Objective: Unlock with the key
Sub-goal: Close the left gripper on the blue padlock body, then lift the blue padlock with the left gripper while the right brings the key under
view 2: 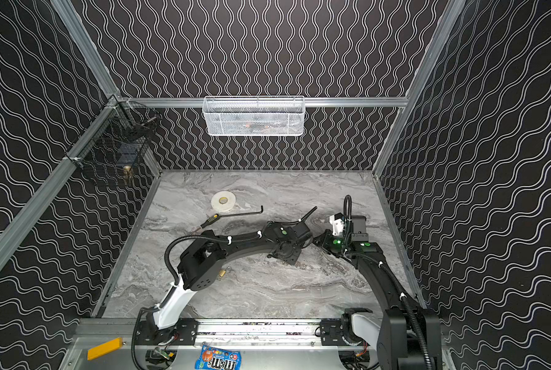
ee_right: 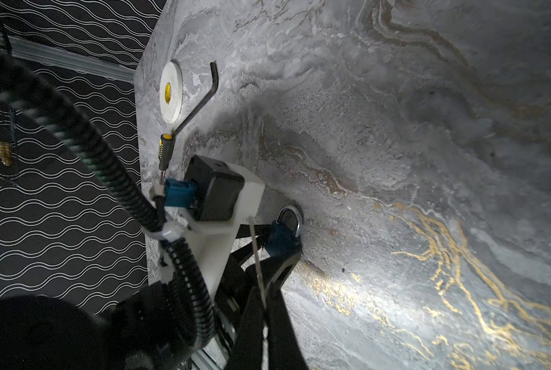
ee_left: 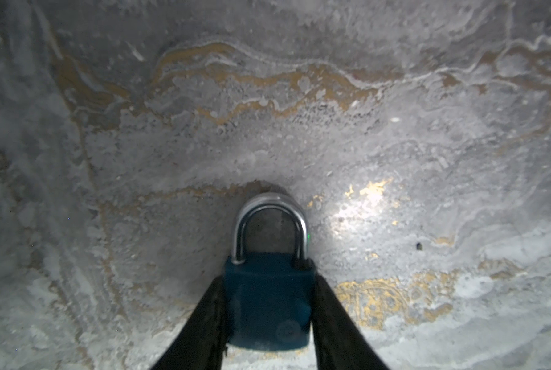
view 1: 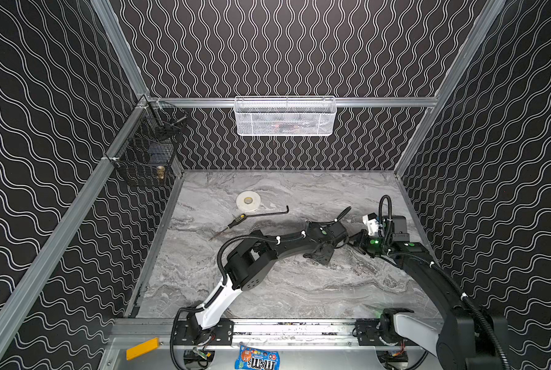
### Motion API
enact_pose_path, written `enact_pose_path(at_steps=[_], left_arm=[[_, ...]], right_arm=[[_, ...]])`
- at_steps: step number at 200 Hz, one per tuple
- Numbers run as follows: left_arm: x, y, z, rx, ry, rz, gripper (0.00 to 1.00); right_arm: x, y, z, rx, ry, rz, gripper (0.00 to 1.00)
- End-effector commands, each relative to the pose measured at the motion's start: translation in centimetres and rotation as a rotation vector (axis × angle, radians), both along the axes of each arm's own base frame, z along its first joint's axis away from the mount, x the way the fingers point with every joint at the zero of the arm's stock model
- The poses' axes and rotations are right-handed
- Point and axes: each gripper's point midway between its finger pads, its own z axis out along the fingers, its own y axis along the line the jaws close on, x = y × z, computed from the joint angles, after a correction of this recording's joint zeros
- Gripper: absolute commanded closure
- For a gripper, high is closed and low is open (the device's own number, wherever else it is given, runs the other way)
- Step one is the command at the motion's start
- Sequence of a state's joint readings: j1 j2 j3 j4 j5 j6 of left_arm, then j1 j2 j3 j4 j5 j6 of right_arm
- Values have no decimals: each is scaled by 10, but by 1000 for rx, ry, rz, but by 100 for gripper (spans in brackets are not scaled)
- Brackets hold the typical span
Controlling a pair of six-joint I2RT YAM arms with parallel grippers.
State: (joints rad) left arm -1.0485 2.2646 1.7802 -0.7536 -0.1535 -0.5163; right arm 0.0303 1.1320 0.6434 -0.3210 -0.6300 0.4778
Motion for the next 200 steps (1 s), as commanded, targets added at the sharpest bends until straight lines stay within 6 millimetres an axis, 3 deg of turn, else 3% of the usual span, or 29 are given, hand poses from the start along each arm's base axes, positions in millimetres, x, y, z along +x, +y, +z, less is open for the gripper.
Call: enact_pose_path(at_steps=[1, 79, 126, 161, 200], left_arm=[[-8, 14, -9, 70, 31, -17, 58], [-3, 15, 22, -13, -24, 35, 70], [-9, 39, 48, -127, -47, 169, 77], [-10, 62, 79, -321, -58, 356, 82], [-5, 88, 95, -447, -75, 563, 91]], right_arm=[[2, 2, 5, 12, -33, 15, 100], [0, 5, 12, 20, -41, 35, 100], [-6, 8, 19, -7, -21, 64, 100], [-13, 30, 24, -14, -14, 116, 100], [-30, 64, 6, -70, 23, 182, 100]])
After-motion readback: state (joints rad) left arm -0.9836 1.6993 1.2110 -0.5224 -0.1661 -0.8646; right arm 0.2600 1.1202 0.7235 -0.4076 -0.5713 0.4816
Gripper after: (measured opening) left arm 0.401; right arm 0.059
